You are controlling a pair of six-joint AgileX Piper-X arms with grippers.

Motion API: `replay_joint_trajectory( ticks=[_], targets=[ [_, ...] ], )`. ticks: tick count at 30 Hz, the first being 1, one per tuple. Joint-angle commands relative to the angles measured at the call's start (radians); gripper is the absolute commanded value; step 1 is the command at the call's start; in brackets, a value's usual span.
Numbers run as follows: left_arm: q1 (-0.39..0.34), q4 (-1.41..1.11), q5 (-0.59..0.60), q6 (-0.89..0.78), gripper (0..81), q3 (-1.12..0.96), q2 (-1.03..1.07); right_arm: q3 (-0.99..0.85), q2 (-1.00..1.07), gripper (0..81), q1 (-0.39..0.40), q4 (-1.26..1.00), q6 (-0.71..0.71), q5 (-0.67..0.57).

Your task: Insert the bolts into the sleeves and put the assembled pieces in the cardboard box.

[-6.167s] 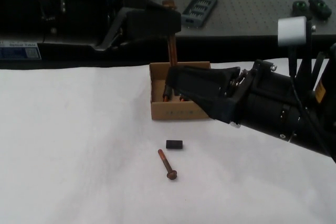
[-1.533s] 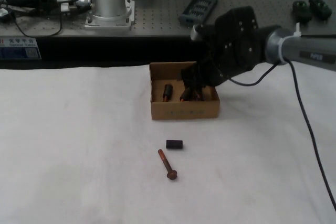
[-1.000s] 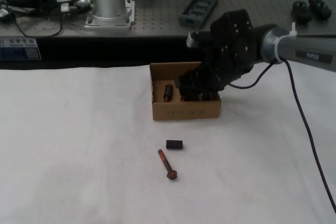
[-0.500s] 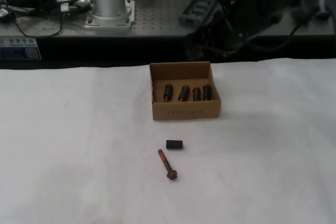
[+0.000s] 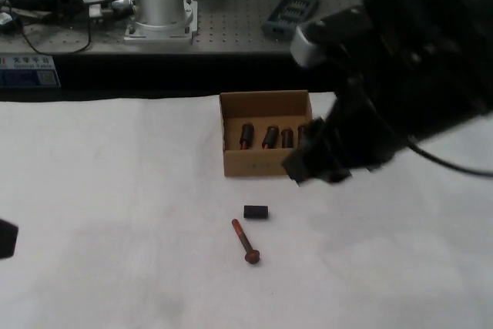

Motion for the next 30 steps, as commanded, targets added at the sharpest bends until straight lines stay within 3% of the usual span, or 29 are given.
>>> replay_joint_trajectory(
  ticks=[1, 5, 11, 19, 24, 30],
  targets=[
    [-0.005, -0.132, 0.026, 0.020, 33.6, -0.002, 0.025, 0.058, -0.090, 35.8, 0.028, -0.044, 0.023, 0.025],
    [-0.017, -0.181, 0.098, 0.023, 33.6, 0.050, 0.024, 0.170, -0.292, 35.8, 0.074, -0.070, 0.064, 0.071],
    [-0.050, -0.228, 0.112, 0.031, 32.8, 0.204, 0.024, 0.279, -0.511, 35.8, 0.087, -0.073, 0.106, 0.115],
    [-0.076, -0.261, 0.193, 0.030, 12.1, 0.268, 0.017, 0.319, -0.584, 35.8, 0.087, -0.085, 0.105, 0.151],
    [-0.076, -0.287, 0.199, 0.018, 16.5, 0.268, -0.026, 0.319, -0.538, 35.8, 0.084, -0.103, 0.105, 0.156],
    [-0.076, -0.286, 0.199, 0.000, 24.5, 0.268, -0.096, 0.303, -0.302, 35.8, 0.029, -0.221, 0.097, 0.087]
  ],
)
